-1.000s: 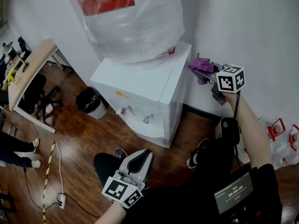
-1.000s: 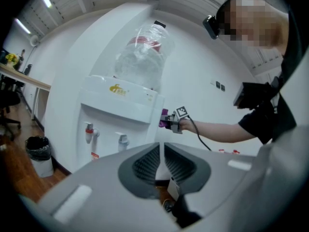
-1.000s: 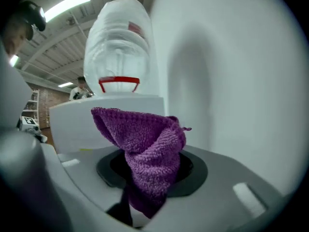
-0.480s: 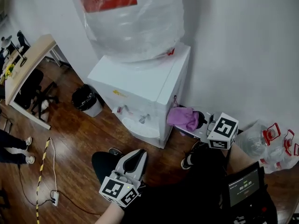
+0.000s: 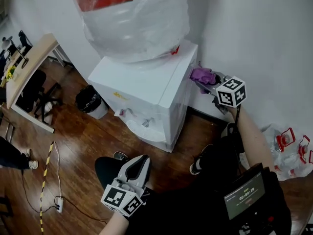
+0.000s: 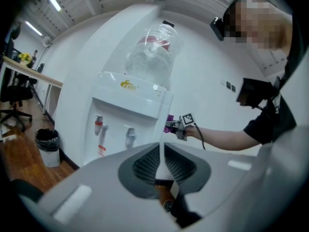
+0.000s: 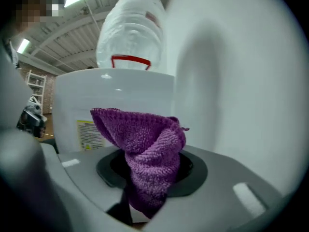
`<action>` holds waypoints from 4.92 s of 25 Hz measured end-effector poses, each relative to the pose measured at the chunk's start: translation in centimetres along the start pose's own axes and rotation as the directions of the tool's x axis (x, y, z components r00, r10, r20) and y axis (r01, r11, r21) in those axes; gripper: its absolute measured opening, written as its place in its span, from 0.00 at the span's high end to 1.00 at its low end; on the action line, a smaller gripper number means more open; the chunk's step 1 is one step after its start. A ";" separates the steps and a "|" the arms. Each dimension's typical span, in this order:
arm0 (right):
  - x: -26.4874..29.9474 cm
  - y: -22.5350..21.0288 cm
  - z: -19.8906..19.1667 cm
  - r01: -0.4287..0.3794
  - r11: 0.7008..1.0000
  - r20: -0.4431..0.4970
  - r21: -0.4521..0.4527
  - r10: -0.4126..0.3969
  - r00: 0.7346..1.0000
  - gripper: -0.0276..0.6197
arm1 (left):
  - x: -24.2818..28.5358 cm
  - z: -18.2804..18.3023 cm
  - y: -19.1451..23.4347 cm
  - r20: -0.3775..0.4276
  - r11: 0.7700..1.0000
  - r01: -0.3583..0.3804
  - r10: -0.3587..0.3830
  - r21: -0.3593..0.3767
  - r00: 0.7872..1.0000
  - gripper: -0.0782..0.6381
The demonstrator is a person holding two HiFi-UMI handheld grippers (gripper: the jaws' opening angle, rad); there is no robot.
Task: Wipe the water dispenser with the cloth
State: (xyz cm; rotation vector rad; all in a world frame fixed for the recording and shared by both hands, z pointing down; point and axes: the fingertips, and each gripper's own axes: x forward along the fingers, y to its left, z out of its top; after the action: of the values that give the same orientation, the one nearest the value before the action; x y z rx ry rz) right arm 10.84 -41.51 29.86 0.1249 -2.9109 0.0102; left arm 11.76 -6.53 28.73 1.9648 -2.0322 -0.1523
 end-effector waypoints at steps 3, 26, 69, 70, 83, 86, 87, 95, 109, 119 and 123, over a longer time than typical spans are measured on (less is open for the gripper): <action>0.4 -2.3 -1.1 0.036 0.998 -0.013 0.051 -0.036 0.999 0.72 | 0.4 0.0 -0.2 -0.006 1.000 0.003 -0.003 0.008 1.000 0.82; 0.9 1.4 -5.0 -0.008 0.997 -0.025 0.078 0.010 1.000 0.72 | 1.8 -1.8 -1.1 -0.065 1.000 0.016 -0.017 -0.007 0.998 0.82; 3.8 1.3 -11.1 0.025 0.998 -0.254 -0.064 -0.040 0.966 0.72 | 4.7 -5.0 1.5 -0.162 0.997 0.065 -0.069 -0.028 0.984 0.82; 3.5 3.2 -11.5 -0.017 0.998 -0.264 -0.064 -0.001 0.965 0.72 | 5.0 -5.2 1.5 -0.164 0.997 0.070 -0.074 -0.035 0.984 0.82; -0.6 22.6 -14.3 -0.388 0.920 -0.177 0.058 0.392 0.903 0.72 | 7.5 -7.9 -0.7 -0.262 0.994 0.100 -0.107 -0.042 0.959 0.82; 0.6 17.9 -15.0 -0.342 0.940 -0.204 0.009 0.337 0.919 0.72 | 7.9 -8.3 -1.2 -0.278 0.994 0.101 -0.107 -0.036 0.955 0.82; 1.3 15.2 -15.2 -0.300 0.954 -0.213 0.016 0.296 0.931 0.72 | 8.0 -8.4 -1.3 -0.284 0.994 0.102 -0.108 -0.034 0.953 0.82; 6.5 -2.7 -18.8 0.027 0.998 -0.474 -0.056 -0.051 0.879 0.72 | 8.8 -9.0 -2.1 -0.310 0.992 0.116 -0.123 -0.041 0.943 0.82; 1.3 23.5 -21.7 -0.458 0.887 -0.481 0.067 0.431 0.764 0.71 | 8.8 -10.6 -2.8 -0.322 0.986 0.148 -0.164 -0.075 0.932 0.82; 7.3 0.4 -24.4 -0.084 0.992 -0.649 -0.095 0.002 0.761 0.71 | 8.8 -11.4 -1.9 -0.344 0.991 0.112 -0.129 -0.070 0.930 0.82; 8.1 -0.8 -26.2 -0.074 0.996 -0.703 -0.056 0.013 0.711 0.71 | 8.8 -11.7 -1.7 -0.350 0.991 0.108 -0.129 -0.079 0.928 0.82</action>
State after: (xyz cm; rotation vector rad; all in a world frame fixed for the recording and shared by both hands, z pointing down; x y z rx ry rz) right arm 8.95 -42.56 57.22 0.0248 -2.1318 -0.0424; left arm 16.68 -13.74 40.57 1.9164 -1.6623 0.1096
